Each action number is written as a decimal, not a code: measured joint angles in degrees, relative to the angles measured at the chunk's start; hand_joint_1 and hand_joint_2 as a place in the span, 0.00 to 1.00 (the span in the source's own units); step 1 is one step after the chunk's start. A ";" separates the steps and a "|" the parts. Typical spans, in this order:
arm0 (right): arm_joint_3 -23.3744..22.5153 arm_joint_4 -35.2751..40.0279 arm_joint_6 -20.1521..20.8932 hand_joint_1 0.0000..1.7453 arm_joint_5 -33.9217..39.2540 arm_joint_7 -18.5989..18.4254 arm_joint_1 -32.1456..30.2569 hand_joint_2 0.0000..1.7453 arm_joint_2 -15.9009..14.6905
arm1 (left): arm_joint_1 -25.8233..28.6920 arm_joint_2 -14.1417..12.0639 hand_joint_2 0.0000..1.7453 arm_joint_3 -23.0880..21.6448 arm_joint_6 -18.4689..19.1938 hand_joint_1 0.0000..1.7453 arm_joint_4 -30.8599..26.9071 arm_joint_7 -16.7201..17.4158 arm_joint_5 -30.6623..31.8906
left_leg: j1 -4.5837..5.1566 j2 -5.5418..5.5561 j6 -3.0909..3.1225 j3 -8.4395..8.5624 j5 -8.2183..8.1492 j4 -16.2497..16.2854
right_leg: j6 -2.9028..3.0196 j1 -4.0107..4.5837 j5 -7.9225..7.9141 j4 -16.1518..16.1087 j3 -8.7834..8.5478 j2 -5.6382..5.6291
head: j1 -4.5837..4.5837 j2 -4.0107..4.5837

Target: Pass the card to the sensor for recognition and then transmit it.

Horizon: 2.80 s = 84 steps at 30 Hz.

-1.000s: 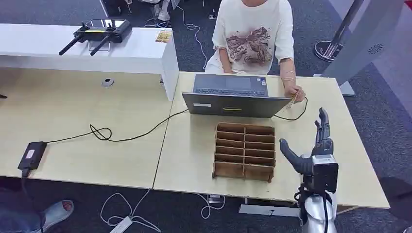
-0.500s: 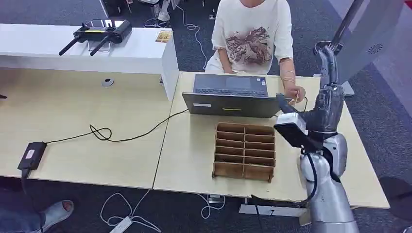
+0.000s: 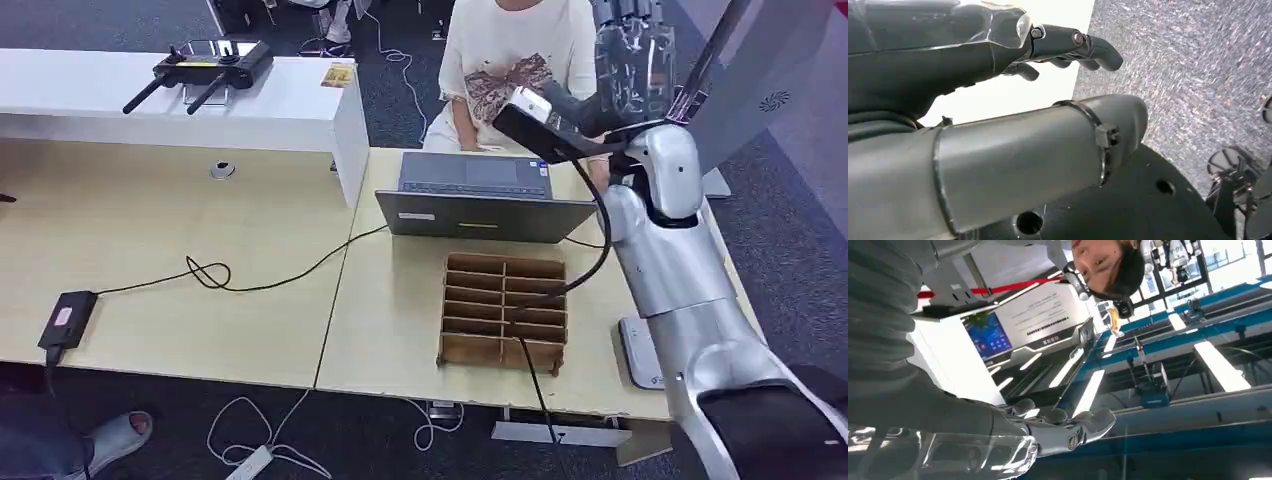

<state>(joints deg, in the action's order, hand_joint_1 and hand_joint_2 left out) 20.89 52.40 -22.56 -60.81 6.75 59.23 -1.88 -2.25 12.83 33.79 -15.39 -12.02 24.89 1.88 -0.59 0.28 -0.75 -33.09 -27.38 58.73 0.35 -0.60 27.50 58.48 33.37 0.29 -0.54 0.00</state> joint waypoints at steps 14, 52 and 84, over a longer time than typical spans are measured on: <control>1.66 -14.12 3.69 0.00 -3.98 -4.33 8.84 1.00 2.56 | 0.02 -0.35 0.00 -1.68 -0.41 0.00 0.00 1.38 1.05 | 0.01 0.01 0.00 -0.01 0.01 0.01 | 0.00 0.00 -0.02 -0.02 0.01 0.01 | 0.02 0.00; -1.86 -30.89 11.82 1.00 -2.67 -4.87 16.36 1.00 -0.24 | 0.11 0.68 0.00 -5.92 -2.08 0.00 0.02 -0.04 6.12 | 0.01 -0.03 0.00 0.01 0.01 0.06 | -0.03 0.00 -0.06 -0.05 0.02 -0.06 | 0.02 0.00; -13.86 -28.90 17.08 1.00 26.98 16.90 12.94 1.00 2.58 | 0.84 -0.68 0.00 -17.38 11.32 0.00 0.02 0.94 19.76 | 0.01 0.01 0.00 -0.01 0.01 0.06 | -0.03 0.00 -0.06 -0.03 0.02 -0.03 | 0.02 0.00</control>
<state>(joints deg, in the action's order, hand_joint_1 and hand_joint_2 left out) 7.03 23.50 -5.48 -33.82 23.65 72.17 0.70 -1.42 12.15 16.41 -4.06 -12.00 25.84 21.64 -0.59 0.29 -0.74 -33.10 -27.37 58.78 0.32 -0.60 27.45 58.44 33.39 0.26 -0.52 0.00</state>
